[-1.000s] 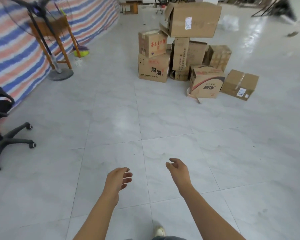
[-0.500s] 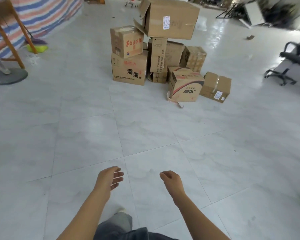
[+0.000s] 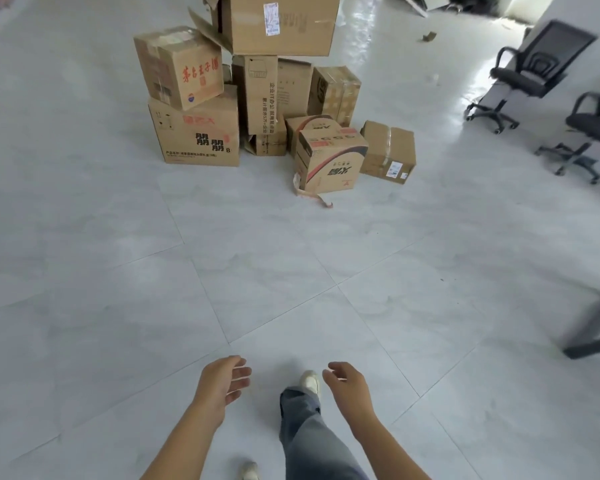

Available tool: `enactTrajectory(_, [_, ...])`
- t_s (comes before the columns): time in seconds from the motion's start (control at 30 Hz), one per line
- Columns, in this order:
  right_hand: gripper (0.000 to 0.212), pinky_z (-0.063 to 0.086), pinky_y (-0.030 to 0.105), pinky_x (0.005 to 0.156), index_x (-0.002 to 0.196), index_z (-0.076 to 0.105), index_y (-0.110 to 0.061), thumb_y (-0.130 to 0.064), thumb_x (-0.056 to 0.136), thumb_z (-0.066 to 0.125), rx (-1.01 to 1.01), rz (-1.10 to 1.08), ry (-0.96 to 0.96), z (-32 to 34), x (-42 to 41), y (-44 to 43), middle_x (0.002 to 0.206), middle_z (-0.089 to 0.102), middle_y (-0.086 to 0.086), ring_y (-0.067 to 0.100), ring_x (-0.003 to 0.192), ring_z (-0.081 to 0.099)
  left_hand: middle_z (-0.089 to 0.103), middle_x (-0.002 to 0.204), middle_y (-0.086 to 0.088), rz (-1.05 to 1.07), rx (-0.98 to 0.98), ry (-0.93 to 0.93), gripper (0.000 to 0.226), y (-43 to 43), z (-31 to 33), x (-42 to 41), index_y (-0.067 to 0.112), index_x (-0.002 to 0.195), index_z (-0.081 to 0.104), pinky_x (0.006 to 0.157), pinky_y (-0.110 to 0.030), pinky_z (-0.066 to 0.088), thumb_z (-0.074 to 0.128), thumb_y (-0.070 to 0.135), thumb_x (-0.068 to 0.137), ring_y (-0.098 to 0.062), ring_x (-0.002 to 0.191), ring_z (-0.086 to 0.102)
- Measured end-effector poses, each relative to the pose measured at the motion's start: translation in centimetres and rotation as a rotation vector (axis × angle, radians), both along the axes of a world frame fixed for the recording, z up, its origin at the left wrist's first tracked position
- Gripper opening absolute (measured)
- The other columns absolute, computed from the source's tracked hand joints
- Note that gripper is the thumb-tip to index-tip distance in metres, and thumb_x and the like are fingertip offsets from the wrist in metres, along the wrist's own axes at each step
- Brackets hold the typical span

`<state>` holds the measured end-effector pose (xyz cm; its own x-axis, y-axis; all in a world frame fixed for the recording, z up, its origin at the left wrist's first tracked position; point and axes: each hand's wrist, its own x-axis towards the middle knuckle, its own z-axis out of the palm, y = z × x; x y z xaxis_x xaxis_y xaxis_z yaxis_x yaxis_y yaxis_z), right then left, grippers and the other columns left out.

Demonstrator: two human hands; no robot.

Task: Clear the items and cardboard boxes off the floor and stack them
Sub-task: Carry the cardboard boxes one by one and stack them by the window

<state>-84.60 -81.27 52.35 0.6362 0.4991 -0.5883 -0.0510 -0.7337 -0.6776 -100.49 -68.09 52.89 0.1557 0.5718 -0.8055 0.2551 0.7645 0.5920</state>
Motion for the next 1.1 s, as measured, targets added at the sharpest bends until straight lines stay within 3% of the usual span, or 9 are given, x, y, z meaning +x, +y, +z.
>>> enactTrajectory(0.07, [0.017,0.041,0.019,0.068,0.107,0.058,-0.017,-0.02,0.092,0.053,0.017,-0.042,0.019,-0.4,1.6,2.1,0.103,0.058,0.001,0.01,0.087,0.053,0.065,0.079,-0.011,-0.015,0.016,0.011,0.016,2.8,0.1,1.8,0.006,0.082,0.059,0.06,-0.027,0.04,0.049,0.012,0.093,-0.023,0.068,0.059])
enactTrajectory(0.2, [0.033,0.04,0.024,0.082,0.123,0.055,-0.01,-0.021,0.092,0.054,0.065,-0.044,-0.001,-1.0,6.8,8.9,0.107,0.057,0.001,0.015,0.095,0.053,0.065,0.079,-0.012,-0.025,0.064,0.031,0.017,8.4,0.5,6.1,0.006,0.08,0.059,0.059,-0.027,0.041,0.049,0.011,0.093,-0.023,0.068,0.059])
enactTrajectory(0.47, [0.031,0.036,0.024,0.078,0.12,0.057,-0.01,-0.02,0.091,0.054,0.3,-0.043,0.023,2.0,17.8,25.5,0.103,0.057,0.001,0.015,0.094,0.052,0.065,0.079,-0.012,0.068,0.196,0.054,0.015,20.7,2.6,14.0,0.005,0.084,0.06,0.062,-0.028,0.041,0.049,0.011,0.093,-0.023,0.07,0.059])
enactTrajectory(0.7, [0.032,0.037,0.025,0.077,0.12,0.057,-0.008,-0.021,0.091,0.055,0.161,-0.008,0.063,-0.6,20.9,29.6,0.107,0.058,0.003,0.016,0.095,0.053,0.064,0.081,-0.012,0.081,0.086,0.072,0.017,25.2,1.3,18.2,0.004,0.083,0.059,0.061,-0.027,0.041,0.048,0.01,0.095,-0.025,0.071,0.058])
enactTrajectory(0.83, [0.03,0.04,0.025,0.068,0.118,0.058,-0.006,-0.02,0.091,0.054,0.123,-0.042,0.054,-1.2,22.9,34.0,0.103,0.059,0.003,0.016,0.089,0.053,0.065,0.083,-0.014,0.131,0.056,0.094,0.016,30.1,0.2,19.2,0.0,0.09,0.06,0.064,-0.029,0.044,0.049,0.011,0.095,-0.027,0.074,0.059])
enactTrajectory(1.1, [0.028,0.039,0.026,0.076,0.116,0.059,-0.006,-0.018,0.091,0.054,0.099,-0.064,0.02,-1.9,24.5,46.3,0.102,0.06,0.004,0.019,0.093,0.055,0.064,0.079,-0.011,0.094,0.109,-0.007,0.017,45.2,1.3,22.4,0.005,0.081,0.06,0.062,-0.028,0.041,0.049,0.011,0.094,-0.022,0.069,0.059])
